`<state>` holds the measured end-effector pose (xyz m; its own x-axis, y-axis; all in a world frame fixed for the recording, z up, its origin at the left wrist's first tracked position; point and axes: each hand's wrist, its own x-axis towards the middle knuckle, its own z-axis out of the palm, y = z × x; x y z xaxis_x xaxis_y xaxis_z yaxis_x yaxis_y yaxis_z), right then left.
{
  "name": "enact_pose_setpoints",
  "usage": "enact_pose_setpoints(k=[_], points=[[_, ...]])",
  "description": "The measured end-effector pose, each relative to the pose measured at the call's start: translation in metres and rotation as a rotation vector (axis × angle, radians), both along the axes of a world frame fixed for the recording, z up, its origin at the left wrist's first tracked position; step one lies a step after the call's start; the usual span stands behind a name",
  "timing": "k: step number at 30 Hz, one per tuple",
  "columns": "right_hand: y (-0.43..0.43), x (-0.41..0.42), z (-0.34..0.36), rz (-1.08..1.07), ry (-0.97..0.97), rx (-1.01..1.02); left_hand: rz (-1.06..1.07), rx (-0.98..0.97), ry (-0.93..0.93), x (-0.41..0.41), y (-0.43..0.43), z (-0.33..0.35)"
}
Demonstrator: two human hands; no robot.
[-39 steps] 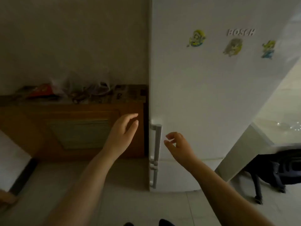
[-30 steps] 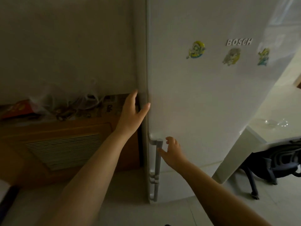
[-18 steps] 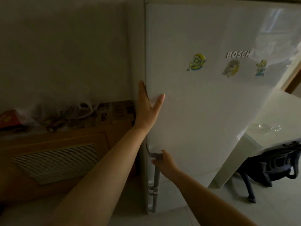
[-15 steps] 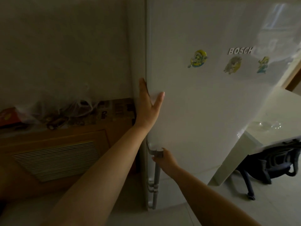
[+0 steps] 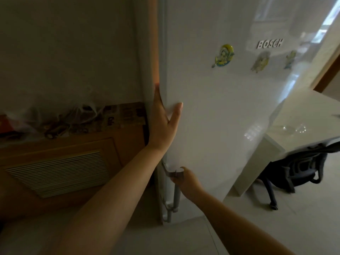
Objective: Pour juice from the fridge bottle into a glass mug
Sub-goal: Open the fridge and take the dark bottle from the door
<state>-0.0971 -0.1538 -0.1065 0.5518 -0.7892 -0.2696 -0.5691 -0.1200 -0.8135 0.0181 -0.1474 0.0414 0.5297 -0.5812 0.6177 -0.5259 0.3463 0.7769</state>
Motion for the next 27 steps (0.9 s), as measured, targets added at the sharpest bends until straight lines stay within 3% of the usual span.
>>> enact_pose_setpoints(k=[4, 10, 19, 27], points=[[0.013, -0.028, 0.003, 0.036, 0.107, -0.061, 0.069, -0.043, -0.115, -0.030, 0.020, 0.000], [0.035, -0.079, 0.004, 0.047, 0.093, -0.081, 0.187, -0.063, -0.354, -0.081, 0.054, 0.004], [0.058, -0.196, -0.004, 0.016, 0.047, -0.121, 0.101, -0.028, -0.445, -0.178, 0.093, -0.001], [0.066, -0.313, -0.005, -0.067, 0.012, -0.161, 0.007, -0.182, -0.597, -0.277, 0.093, -0.007]])
